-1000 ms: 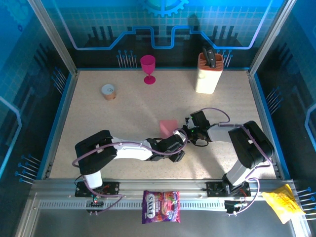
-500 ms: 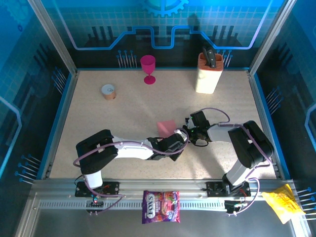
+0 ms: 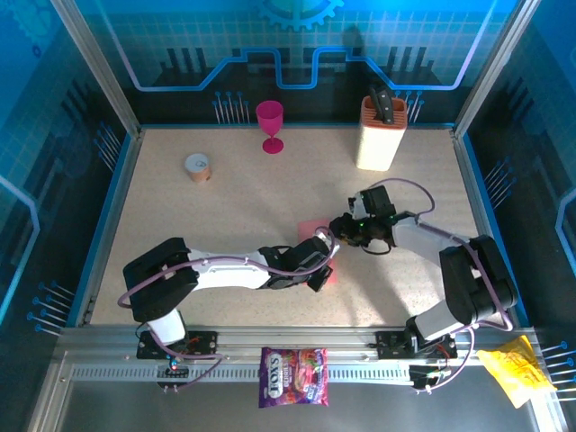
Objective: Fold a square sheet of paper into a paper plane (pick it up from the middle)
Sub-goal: Fold the triangle a second time at the center of the table.
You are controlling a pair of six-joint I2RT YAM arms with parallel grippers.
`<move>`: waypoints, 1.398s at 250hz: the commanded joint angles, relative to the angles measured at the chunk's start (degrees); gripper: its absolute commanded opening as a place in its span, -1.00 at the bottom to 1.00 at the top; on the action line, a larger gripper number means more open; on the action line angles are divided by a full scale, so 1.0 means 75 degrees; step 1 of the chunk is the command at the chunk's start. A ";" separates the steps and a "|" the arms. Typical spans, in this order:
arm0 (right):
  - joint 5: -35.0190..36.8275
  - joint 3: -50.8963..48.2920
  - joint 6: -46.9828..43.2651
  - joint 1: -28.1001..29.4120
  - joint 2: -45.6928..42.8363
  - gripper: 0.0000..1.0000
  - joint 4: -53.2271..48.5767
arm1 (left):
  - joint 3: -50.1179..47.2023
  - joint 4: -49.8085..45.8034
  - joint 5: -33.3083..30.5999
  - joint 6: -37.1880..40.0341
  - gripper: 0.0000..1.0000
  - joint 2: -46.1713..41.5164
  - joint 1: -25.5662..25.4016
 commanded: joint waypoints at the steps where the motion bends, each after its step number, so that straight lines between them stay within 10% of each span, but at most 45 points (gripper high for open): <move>1: -0.0034 0.0457 -0.0534 0.0132 0.0078 -0.46 -0.0756 | -0.0146 0.0080 0.0315 -0.0188 -1.00 -0.0121 0.0017; 79: -0.0055 0.1186 -0.0701 0.0461 0.1319 -1.00 -0.0624 | -0.0027 0.0046 0.0308 -0.0147 -1.00 -0.0024 0.0009; 350: 0.0358 0.0776 -0.0843 0.0534 0.2702 -1.00 -0.0047 | 0.0116 -0.0107 0.0580 0.0970 -1.00 0.0415 0.1187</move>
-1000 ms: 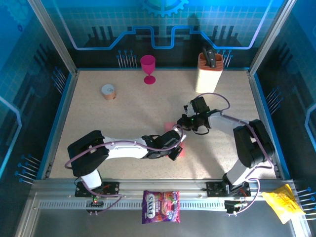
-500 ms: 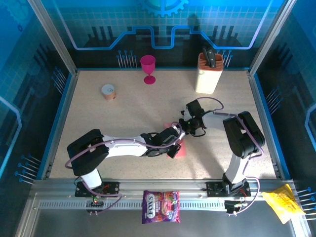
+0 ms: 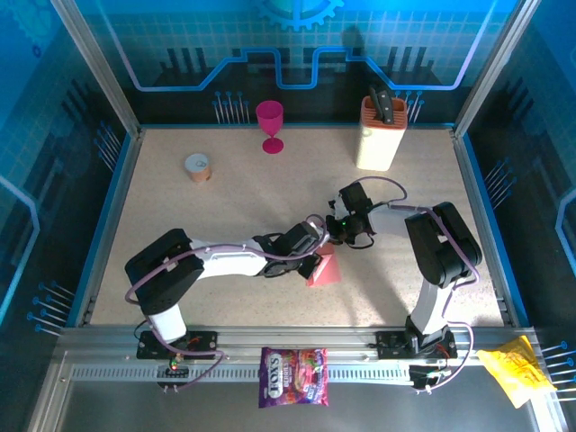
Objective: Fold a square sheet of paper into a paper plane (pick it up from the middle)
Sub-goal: Fold the triangle a second time at the center of the table.
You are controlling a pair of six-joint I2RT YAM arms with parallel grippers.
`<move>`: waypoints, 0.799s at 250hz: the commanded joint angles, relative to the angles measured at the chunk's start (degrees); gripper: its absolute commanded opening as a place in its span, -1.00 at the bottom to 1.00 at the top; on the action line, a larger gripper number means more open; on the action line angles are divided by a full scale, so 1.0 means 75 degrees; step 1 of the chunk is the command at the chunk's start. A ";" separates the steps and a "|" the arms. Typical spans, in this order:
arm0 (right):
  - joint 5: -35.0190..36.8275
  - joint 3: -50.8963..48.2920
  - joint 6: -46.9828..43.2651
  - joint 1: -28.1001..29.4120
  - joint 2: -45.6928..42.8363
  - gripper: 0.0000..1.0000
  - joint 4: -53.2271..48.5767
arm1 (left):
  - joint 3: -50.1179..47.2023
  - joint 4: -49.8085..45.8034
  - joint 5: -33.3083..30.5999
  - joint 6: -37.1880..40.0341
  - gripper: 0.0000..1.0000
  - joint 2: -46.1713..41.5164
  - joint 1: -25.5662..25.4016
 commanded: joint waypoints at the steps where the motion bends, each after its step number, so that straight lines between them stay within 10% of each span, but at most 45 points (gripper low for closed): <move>1: 0.0328 -0.0229 -0.0079 0.0059 0.0345 -1.00 -0.0204 | 0.0138 -0.0077 0.0102 0.0295 -1.00 0.0119 0.0136; 200: 0.0375 -0.0281 -0.0090 0.0059 0.0435 -1.00 -0.0177 | -0.0184 0.0035 -0.0032 0.0322 -1.00 0.0176 0.0316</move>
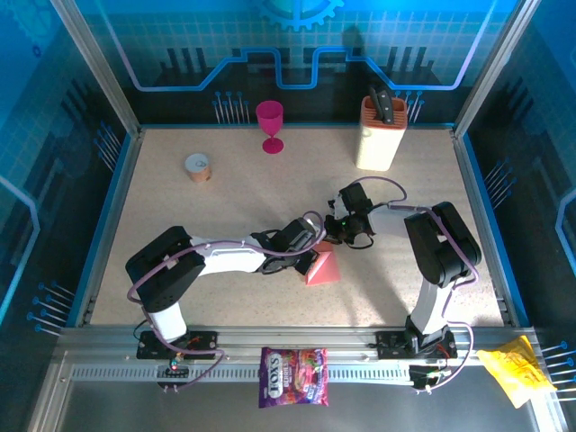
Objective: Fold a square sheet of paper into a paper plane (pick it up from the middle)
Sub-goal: Fold the triangle a second time at the center of the table.
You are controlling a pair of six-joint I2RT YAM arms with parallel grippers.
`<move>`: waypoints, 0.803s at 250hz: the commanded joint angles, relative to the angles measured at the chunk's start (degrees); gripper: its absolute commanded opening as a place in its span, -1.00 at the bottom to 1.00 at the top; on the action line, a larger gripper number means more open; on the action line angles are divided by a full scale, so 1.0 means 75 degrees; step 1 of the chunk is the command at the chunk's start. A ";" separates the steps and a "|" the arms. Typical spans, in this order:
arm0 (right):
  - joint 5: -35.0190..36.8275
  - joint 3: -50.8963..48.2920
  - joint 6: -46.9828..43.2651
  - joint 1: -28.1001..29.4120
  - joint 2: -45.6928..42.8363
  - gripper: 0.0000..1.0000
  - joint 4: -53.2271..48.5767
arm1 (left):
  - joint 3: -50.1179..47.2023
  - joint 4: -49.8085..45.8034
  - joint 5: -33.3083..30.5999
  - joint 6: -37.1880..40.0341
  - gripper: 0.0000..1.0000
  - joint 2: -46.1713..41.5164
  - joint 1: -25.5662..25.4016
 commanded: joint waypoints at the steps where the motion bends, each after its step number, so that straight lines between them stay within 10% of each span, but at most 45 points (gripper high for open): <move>1: 0.0427 -0.0231 -0.0088 0.0059 0.0398 -1.00 -0.0400 | -0.0172 0.0030 -0.0017 0.0105 -1.00 0.0106 0.0049; 201: 0.0389 -0.0219 -0.0105 0.0059 0.0538 -1.00 -0.0349 | -0.0016 0.0008 -0.0384 0.0162 -1.00 0.0259 0.0069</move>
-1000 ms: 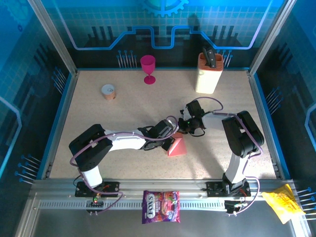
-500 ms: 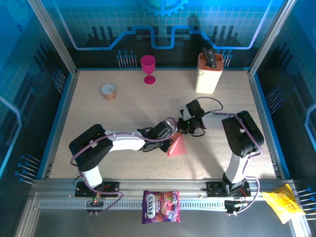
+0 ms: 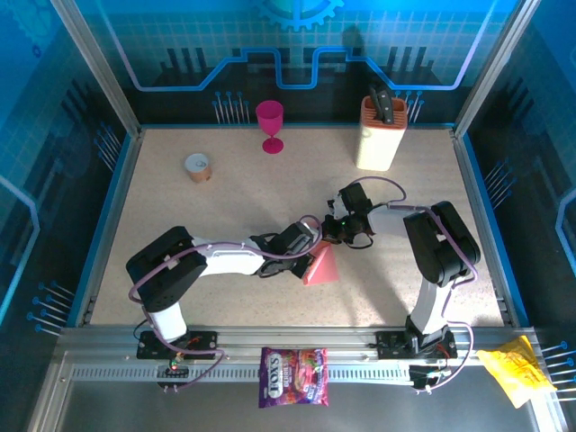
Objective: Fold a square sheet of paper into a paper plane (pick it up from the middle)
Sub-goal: Fold the triangle a second time at the center of the table.
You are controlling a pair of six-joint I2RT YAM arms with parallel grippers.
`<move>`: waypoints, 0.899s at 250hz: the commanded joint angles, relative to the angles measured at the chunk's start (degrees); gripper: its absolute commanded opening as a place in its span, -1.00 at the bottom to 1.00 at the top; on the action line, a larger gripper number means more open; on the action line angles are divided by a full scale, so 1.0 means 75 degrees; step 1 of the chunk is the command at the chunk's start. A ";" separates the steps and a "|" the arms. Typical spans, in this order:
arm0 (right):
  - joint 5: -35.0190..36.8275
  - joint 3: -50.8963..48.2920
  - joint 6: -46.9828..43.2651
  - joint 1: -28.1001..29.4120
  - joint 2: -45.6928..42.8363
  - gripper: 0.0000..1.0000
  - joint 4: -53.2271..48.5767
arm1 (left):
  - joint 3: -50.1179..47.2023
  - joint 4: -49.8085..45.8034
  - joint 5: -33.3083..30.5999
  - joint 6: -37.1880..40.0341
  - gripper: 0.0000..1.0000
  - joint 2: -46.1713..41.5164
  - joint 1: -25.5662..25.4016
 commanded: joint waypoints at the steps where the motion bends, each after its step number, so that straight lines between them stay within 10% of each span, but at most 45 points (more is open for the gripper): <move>1: 0.0501 -0.0222 -0.0097 0.0062 0.0474 -1.00 -0.0486 | 0.0246 -0.0048 -0.0178 0.0203 -1.00 0.0175 0.0064; 225: 0.0503 -0.0234 -0.0102 0.0062 0.0550 -1.00 -0.0448 | 0.0084 -0.0031 -0.0335 0.0218 -1.00 0.0209 0.0103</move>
